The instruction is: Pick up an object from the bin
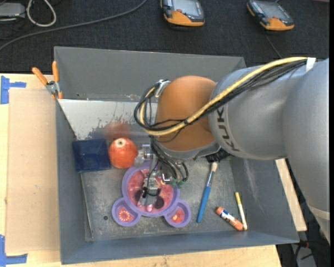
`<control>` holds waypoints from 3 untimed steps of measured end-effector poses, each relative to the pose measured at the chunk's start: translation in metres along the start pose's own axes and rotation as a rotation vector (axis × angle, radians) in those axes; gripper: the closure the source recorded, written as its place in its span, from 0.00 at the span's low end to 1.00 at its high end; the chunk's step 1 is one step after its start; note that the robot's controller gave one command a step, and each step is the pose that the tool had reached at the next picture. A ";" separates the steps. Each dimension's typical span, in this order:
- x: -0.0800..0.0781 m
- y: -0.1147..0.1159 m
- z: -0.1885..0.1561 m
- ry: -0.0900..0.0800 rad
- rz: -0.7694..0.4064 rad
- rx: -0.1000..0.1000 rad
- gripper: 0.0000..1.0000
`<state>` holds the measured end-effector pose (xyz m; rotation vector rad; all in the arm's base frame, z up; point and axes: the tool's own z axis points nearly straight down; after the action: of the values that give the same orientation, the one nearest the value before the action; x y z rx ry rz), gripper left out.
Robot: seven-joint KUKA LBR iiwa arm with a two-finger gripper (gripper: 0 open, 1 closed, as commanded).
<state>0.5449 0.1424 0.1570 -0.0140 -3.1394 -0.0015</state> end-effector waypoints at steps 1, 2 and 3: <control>0.000 0.000 0.000 0.000 0.000 0.000 0.00; 0.002 -0.001 -0.059 0.004 0.002 0.001 0.00; -0.007 -0.007 -0.186 0.007 -0.001 0.001 1.00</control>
Offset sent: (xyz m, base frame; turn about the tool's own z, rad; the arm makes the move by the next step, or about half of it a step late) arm -0.0019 -0.0085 0.2318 0.0024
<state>0.5518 0.1353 0.3432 -0.0120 -3.1324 0.0004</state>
